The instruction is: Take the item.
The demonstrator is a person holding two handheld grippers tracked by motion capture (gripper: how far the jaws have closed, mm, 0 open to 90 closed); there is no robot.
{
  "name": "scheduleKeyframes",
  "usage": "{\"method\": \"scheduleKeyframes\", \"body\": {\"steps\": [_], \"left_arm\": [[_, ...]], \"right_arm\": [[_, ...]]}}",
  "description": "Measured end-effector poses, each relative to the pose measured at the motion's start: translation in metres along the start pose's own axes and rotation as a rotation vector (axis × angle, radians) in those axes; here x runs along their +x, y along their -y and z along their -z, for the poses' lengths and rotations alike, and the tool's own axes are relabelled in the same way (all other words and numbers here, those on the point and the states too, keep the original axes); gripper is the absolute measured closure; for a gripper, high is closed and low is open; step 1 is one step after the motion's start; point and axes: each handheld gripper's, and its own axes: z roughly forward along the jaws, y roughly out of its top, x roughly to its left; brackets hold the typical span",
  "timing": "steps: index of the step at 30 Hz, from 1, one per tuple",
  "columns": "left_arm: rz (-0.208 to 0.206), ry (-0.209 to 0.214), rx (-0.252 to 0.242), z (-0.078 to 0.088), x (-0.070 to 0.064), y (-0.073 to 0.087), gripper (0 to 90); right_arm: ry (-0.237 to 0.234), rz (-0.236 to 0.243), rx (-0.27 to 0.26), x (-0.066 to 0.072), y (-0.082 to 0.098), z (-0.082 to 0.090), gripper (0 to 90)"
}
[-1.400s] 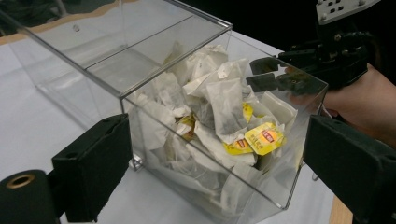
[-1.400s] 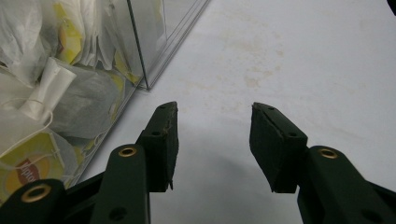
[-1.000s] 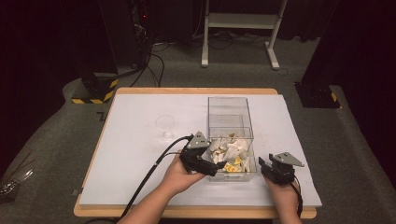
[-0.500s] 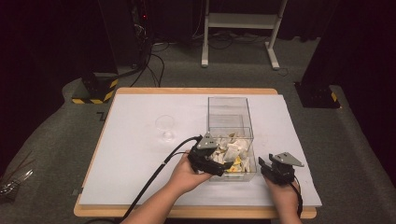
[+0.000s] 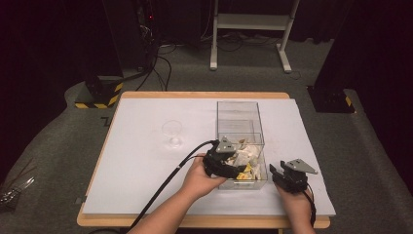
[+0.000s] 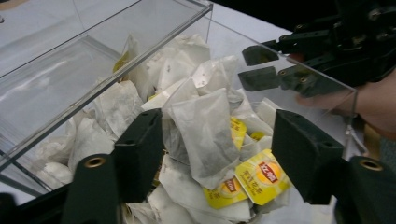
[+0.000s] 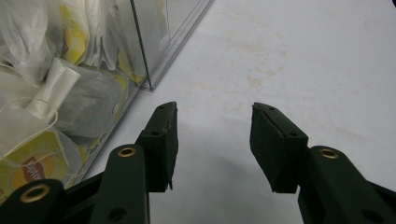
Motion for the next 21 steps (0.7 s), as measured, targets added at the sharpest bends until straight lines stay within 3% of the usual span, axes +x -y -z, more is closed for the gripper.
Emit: {"method": "scheduleKeyframes", "body": {"steps": [10, 14, 16, 21], "left_arm": [[-0.044, -0.052, 0.063, -0.01, 0.0, -0.008, 50.8], [-0.011, -0.045, 0.066, -0.011, 0.003, -0.01, 50.7], [0.018, -0.011, 0.079, -0.012, 0.007, -0.01, 52.2], [0.031, -0.012, 0.099, -0.014, 0.009, -0.01, 55.3]], "right_arm": [[-0.009, -0.004, -0.004, -0.001, 0.0, 0.001, 51.9], [-0.009, -0.003, -0.005, -0.002, 0.001, 0.001, 51.8], [-0.009, -0.005, -0.005, -0.002, 0.001, 0.001, 51.8], [-0.009, -0.004, -0.004, -0.002, 0.001, 0.001, 51.8]]}}
